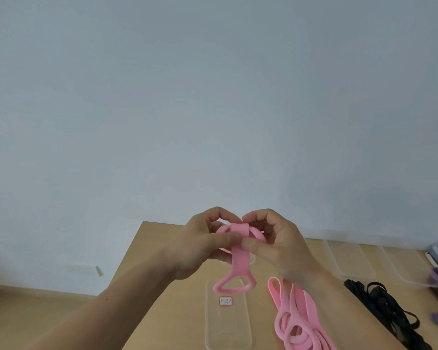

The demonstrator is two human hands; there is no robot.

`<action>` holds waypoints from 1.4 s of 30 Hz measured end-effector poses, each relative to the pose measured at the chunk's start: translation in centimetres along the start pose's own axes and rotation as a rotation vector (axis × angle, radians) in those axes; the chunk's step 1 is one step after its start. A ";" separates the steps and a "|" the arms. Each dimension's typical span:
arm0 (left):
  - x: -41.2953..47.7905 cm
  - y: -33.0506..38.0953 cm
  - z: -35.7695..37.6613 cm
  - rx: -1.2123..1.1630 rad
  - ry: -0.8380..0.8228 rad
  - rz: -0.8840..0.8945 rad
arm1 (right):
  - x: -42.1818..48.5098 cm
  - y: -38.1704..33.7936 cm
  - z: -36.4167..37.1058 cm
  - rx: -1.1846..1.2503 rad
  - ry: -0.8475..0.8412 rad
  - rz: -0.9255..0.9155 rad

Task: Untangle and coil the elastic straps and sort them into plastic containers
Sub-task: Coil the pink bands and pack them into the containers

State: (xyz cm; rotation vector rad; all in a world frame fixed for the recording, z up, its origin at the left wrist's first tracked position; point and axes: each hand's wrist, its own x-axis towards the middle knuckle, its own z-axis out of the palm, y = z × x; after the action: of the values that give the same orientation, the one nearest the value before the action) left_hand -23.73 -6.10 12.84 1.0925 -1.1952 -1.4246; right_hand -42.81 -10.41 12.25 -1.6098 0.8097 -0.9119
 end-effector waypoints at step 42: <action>-0.3 -0.5 0.0 0.132 -0.001 0.119 | -0.5 -0.5 0.4 0.074 -0.025 0.217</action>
State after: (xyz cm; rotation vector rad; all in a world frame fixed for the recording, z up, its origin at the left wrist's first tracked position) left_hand -23.79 -5.79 12.36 1.0916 -1.3477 -1.2702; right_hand -42.65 -9.74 12.61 -1.4357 0.9028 -0.7566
